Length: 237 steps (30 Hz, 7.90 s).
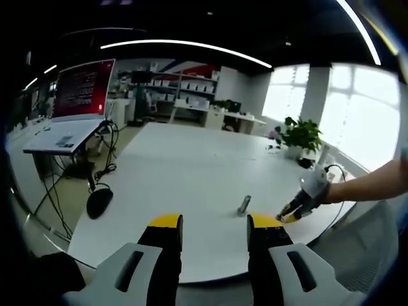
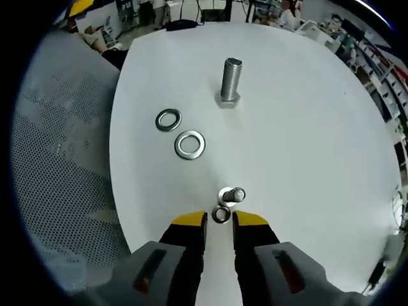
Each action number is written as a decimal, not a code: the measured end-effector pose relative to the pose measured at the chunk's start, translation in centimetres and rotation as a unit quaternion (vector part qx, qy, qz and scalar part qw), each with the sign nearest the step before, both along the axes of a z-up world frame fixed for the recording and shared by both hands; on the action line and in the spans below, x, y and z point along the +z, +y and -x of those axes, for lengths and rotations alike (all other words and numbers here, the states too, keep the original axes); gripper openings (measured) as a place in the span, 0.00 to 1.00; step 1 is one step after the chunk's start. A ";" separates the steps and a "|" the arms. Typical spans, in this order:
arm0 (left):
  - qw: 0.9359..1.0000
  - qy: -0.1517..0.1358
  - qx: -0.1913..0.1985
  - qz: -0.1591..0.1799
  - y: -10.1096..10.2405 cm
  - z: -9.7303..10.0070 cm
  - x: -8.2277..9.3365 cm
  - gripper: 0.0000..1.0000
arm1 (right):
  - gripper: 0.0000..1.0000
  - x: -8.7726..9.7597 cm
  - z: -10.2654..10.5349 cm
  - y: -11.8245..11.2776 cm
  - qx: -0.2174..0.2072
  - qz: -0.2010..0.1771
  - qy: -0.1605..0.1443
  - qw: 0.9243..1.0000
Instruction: Place the washer onto the threaded stud by aligning its center hole with the stud, sliding it down to the base, and recovering from edge contact or off-axis alignment until the washer reaches the visible bottom stop.
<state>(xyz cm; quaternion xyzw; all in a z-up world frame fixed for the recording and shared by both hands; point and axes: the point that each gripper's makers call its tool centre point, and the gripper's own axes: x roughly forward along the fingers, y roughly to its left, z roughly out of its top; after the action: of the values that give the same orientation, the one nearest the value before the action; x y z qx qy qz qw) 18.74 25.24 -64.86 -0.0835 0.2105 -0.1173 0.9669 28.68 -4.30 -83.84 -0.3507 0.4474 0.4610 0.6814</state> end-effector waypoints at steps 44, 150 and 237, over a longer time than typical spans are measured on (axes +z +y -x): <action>1.000 0.000 -0.001 -0.001 -0.1 -0.1 0.0 0.38 | 0.15 7.2 -3.0 -0.3 -0.107 -0.116 -0.048 0.986; 1.000 0.007 0.014 0.001 0.4 0.0 -0.2 0.38 | 0.14 6.9 -3.2 1.5 -0.017 -0.075 -0.021 0.997; 0.994 -0.004 -0.107 0.004 -3.3 0.4 0.1 0.42 | 0.23 19.7 8.4 -3.3 -0.243 -0.272 -0.146 0.920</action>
<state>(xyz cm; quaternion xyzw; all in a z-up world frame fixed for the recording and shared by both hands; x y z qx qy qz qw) 18.39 21.97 -64.75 -0.0636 0.2135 -0.2217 0.9493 20.31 -7.57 -64.10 -0.0965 0.2716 0.3289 0.8993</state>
